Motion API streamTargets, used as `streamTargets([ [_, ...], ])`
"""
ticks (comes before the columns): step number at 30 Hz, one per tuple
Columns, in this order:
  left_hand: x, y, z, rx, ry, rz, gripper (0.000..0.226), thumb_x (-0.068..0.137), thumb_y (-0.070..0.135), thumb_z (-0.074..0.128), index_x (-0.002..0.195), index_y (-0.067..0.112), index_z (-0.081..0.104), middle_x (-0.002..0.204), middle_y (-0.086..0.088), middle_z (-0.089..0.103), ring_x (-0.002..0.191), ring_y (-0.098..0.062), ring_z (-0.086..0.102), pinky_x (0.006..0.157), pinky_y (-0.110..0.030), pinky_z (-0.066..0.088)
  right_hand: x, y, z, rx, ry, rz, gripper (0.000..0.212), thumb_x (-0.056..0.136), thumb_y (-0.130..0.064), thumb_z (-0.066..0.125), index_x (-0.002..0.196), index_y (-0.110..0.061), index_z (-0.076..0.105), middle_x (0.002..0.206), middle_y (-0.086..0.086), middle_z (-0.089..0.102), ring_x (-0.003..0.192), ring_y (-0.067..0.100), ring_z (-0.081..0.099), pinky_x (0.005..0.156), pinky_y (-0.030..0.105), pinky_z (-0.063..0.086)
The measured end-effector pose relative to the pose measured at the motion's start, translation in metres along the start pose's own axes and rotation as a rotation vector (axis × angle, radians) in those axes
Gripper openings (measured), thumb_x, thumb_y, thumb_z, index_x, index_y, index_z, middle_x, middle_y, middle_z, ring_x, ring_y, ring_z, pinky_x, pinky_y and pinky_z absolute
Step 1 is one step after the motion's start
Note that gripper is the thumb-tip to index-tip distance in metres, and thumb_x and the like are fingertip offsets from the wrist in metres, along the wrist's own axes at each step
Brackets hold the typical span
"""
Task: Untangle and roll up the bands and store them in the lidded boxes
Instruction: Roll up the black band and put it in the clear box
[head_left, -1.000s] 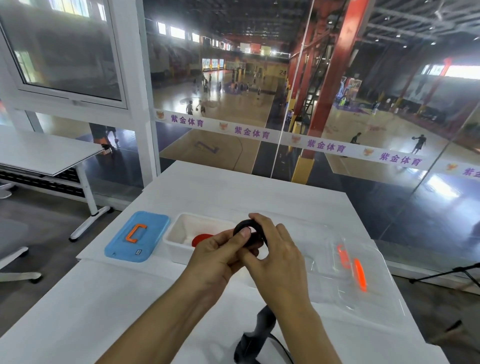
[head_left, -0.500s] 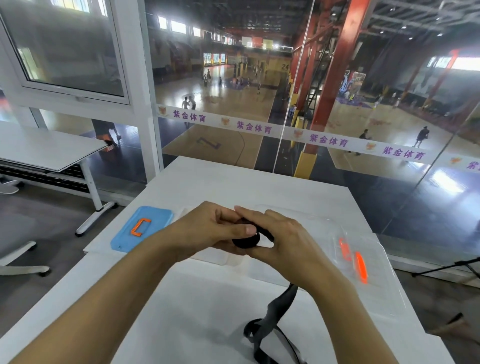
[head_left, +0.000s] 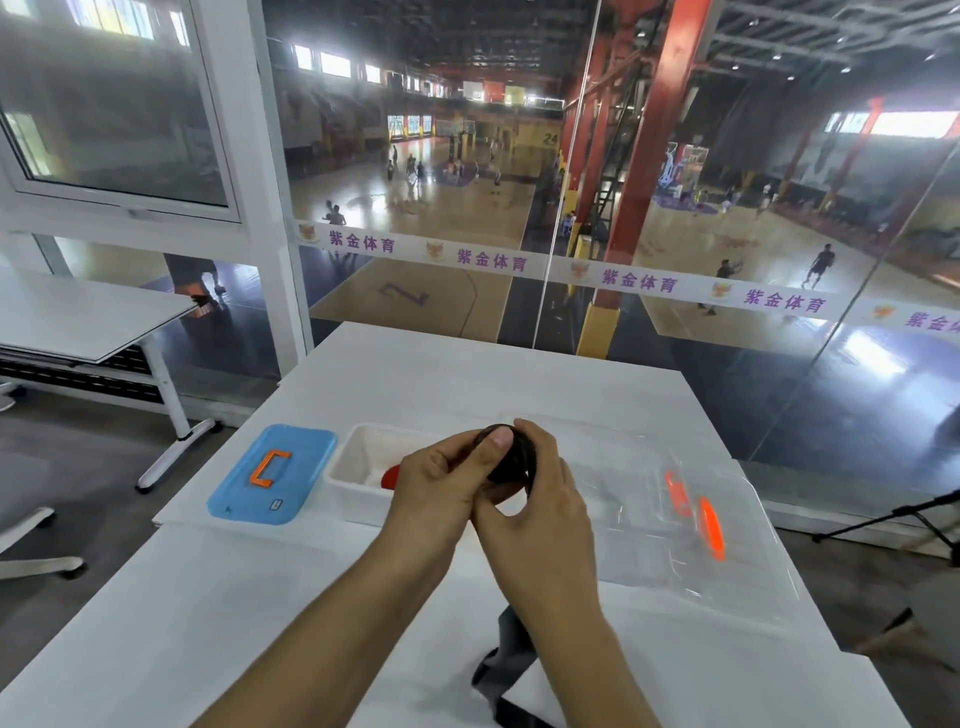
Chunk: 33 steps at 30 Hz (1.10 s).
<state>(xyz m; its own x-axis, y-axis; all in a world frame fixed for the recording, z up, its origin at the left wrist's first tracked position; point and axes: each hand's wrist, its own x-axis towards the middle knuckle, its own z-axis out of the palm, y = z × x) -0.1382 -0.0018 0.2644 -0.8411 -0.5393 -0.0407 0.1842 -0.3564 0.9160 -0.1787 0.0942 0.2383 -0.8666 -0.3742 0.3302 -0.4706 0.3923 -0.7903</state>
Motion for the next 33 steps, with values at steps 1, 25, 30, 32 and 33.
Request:
streamTargets([
  [1,-0.001,-0.003,0.002,0.005,0.017,-0.003,0.014,0.091,0.017,0.070,0.101,0.011,0.079,0.100,-0.010,0.081,0.096,-0.024,0.078,0.081,-0.027,0.061,-0.002,-0.001,0.003,-0.006,0.037,0.011,0.056,0.089,-0.050,0.061,0.141,-0.050,0.038,0.121,-0.020,0.057,0.102,0.002,0.057,0.095,0.035,0.054],
  [25,0.002,0.029,-0.039,0.460,-0.308,0.005,0.023,0.086,0.008,0.075,0.109,0.014,0.079,0.099,-0.006,0.082,0.093,-0.019,0.078,0.081,-0.023,0.060,0.033,-0.004,-0.044,-0.329,-0.419,-0.287,0.066,0.089,-0.045,0.073,0.148,-0.049,0.042,0.117,-0.014,0.069,0.096,0.007,0.062,0.092,0.031,0.053],
  [30,-0.002,0.018,-0.033,0.264,-0.235,0.008,0.033,0.077,0.021,0.076,0.108,0.012,0.079,0.102,-0.013,0.080,0.098,-0.028,0.077,0.086,-0.033,0.062,0.025,0.004,-0.046,-0.110,-0.389,-0.192,0.058,0.081,-0.049,0.078,0.131,-0.050,0.049,0.093,-0.025,0.065,0.076,0.006,0.055,0.076,0.024,0.051],
  [32,-0.002,0.016,-0.032,0.146,-0.189,-0.009,0.034,0.077,0.024,0.075,0.108,0.011,0.079,0.105,-0.015,0.079,0.100,-0.031,0.076,0.086,-0.034,0.061,0.019,0.007,-0.043,-0.029,-0.372,-0.160,0.057,0.085,-0.039,0.079,0.132,-0.050,0.049,0.081,-0.034,0.058,0.071,0.003,0.052,0.067,0.015,0.043],
  [33,-0.001,0.015,-0.031,0.094,-0.169,-0.026,0.034,0.077,0.026,0.074,0.108,0.012,0.079,0.106,-0.015,0.079,0.101,-0.032,0.076,0.085,-0.033,0.061,0.015,0.008,-0.039,0.010,-0.354,-0.149,0.059,0.088,-0.035,0.079,0.134,-0.051,0.047,0.080,-0.039,0.056,0.072,-0.001,0.053,0.067,0.013,0.043],
])
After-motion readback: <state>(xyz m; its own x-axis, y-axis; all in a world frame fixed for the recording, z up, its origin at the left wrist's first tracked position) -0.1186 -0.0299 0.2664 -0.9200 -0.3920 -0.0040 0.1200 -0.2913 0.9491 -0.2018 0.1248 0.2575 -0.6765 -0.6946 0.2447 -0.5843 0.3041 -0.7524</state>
